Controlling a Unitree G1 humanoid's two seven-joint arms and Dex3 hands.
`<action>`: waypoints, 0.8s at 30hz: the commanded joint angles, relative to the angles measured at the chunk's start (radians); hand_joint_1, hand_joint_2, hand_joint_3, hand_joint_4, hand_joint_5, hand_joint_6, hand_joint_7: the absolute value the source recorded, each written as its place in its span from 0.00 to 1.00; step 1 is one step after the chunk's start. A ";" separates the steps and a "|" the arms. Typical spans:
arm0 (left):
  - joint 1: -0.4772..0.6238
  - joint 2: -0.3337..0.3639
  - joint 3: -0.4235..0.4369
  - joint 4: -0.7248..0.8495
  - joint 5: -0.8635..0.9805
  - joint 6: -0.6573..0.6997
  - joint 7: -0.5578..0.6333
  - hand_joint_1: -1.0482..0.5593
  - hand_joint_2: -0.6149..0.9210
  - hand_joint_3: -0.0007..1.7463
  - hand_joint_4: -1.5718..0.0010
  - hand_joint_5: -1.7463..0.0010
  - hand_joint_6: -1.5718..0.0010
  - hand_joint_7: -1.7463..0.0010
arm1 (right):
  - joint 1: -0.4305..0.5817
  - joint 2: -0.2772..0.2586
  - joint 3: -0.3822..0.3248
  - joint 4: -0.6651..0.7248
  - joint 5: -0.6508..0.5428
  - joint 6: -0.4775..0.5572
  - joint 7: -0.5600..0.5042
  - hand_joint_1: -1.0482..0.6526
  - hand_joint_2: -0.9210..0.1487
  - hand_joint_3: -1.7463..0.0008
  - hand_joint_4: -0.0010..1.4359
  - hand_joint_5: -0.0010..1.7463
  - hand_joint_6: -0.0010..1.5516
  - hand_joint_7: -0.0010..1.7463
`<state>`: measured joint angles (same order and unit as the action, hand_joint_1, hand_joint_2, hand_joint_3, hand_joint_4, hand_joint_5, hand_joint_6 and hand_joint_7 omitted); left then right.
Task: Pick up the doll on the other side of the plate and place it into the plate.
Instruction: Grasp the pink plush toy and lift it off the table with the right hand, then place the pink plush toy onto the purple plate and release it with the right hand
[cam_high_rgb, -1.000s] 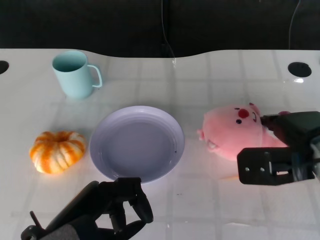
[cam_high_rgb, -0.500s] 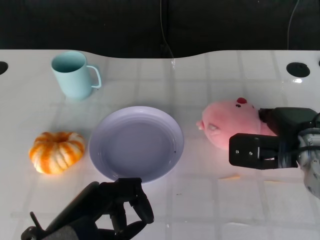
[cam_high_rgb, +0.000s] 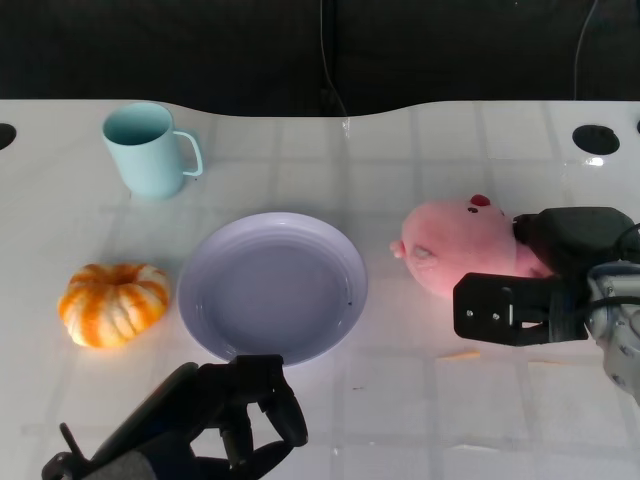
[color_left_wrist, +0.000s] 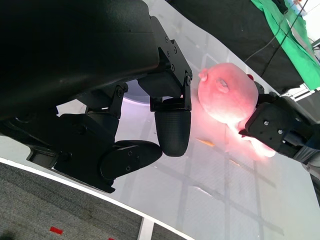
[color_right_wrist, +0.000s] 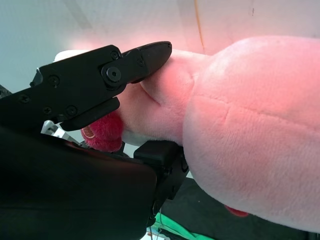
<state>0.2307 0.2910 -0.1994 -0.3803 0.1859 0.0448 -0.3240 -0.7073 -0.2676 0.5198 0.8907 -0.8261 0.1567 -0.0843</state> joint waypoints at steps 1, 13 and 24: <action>-0.004 0.015 0.011 0.006 -0.004 -0.011 -0.002 0.50 0.85 0.42 0.58 0.00 0.59 0.20 | 0.040 -0.015 -0.023 -0.035 0.035 -0.012 -0.029 0.44 0.00 0.86 0.53 0.78 0.76 0.05; -0.022 0.019 0.016 0.041 -0.003 -0.038 0.000 0.50 0.86 0.42 0.58 0.00 0.59 0.20 | 0.065 -0.096 -0.107 -0.227 0.067 -0.098 -0.183 0.48 0.08 0.82 0.58 0.99 0.61 0.54; -0.023 0.013 0.006 0.052 0.013 -0.047 0.006 0.50 0.85 0.43 0.58 0.00 0.59 0.21 | 0.036 -0.111 -0.148 -0.388 0.079 -0.115 -0.090 0.46 0.21 0.70 0.60 1.00 0.50 0.83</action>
<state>0.2103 0.2954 -0.1960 -0.3313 0.1932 0.0029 -0.3239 -0.6371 -0.3623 0.3885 0.5298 -0.7642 0.0512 -0.1871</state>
